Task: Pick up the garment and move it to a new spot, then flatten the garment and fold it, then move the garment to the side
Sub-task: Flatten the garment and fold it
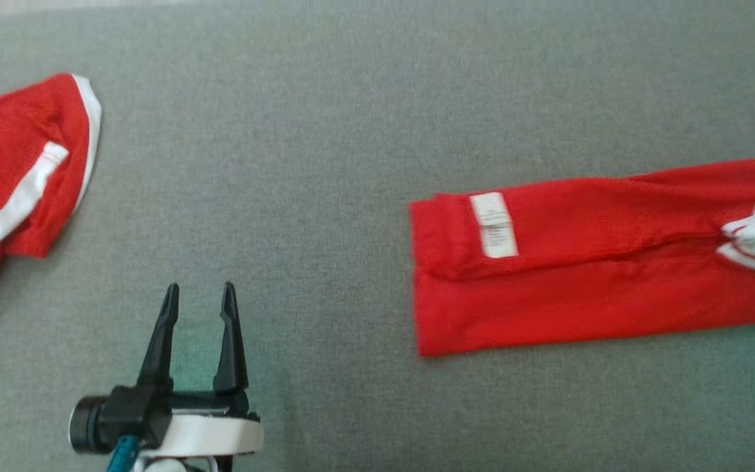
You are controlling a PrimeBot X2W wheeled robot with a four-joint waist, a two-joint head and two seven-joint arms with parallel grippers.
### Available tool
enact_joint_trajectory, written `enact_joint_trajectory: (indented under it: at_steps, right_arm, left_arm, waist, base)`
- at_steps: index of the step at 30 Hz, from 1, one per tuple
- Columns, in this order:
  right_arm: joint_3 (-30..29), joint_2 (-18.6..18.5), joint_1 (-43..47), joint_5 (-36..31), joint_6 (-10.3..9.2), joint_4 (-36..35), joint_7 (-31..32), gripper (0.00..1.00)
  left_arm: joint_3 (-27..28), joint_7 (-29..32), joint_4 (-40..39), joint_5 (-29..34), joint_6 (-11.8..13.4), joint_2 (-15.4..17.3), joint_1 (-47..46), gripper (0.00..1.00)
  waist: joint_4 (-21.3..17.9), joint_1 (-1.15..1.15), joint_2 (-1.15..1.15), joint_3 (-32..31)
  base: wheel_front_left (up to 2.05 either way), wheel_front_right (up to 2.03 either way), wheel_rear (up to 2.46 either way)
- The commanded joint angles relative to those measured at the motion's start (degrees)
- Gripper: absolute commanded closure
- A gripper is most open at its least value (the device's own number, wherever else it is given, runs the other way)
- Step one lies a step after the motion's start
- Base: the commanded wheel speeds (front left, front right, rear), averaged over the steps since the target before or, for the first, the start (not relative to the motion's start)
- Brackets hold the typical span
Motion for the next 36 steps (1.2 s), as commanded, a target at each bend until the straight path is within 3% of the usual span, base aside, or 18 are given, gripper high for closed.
enact_joint_trajectory:
  at_steps: [1, 6, 11, 14, 17, 22, 27, 36]
  right_arm:
    - [1.2, -1.8, -2.2, 1.4, 0.43, -3.7, 1.4, 1.0]
    - [6.6, 0.0, -0.4, 6.6, 0.43, -14.4, 9.5, 1.0]
    - [15.7, 9.9, 4.2, 8.2, 0.43, -26.5, 16.5, 1.0]
    - [21.5, 13.8, 6.3, 8.4, 0.43, -28.2, 17.2, 1.0]
    - [26.0, 14.8, 8.2, 10.7, 0.43, -25.3, 13.8, 1.0]
    - [33.2, 14.9, 9.4, 18.2, 0.43, -16.0, 0.6, 1.0]
    - [39.2, 14.9, 8.3, 20.9, 0.43, -8.4, -8.2, 1.0]
    - [43.2, 14.9, 4.7, 22.5, 0.43, -0.5, -17.3, 1.0]
  left_arm:
    - [2.6, -0.5, -1.3, 0.6, -0.4, -0.4, 0.0, 0.0]
    - [4.3, -0.5, 0.2, 1.7, -2.0, -2.0, 1.7, 0.0]
    - [5.1, -0.5, 2.1, 2.6, -3.2, -2.8, 2.2, 0.0]
    - [5.0, -0.5, 3.1, 2.8, -3.5, -3.0, 2.1, 0.0]
    - [4.2, -0.5, 4.6, 2.9, -3.8, -3.1, 1.7, 0.0]
    - [1.8, -0.5, 6.7, 1.5, -3.1, -3.1, 1.9, 0.0]
    - [0.1, -0.5, 8.0, 1.2, -2.6, -3.1, 2.5, 0.0]
    - [0.0, -0.5, 8.7, 1.7, -2.2, -3.1, 2.7, 0.0]
  waist:
    - [0.1, 0.0, 0.0, -1.3]
    - [-0.1, 0.0, 0.0, -3.1]
    - [-0.6, 0.0, 0.0, -4.0]
    - [-0.6, 0.0, 0.0, -4.2]
    - [0.0, 0.0, 0.0, -4.2]
    - [1.2, 0.0, 0.0, -4.8]
    - [2.2, 0.0, 0.0, -5.0]
    - [2.4, 0.0, 0.0, -5.4]
  base:
    - [0.0, 0.0, 0.0]
    - [0.0, 0.0, 0.0]
    - [0.0, 0.0, 0.0]
    - [0.0, 0.0, 0.0]
    - [0.0, 0.0, 0.0]
    - [0.0, 0.0, 0.0]
    - [0.0, 0.0, 0.0]
    - [0.0, 0.0, 0.0]
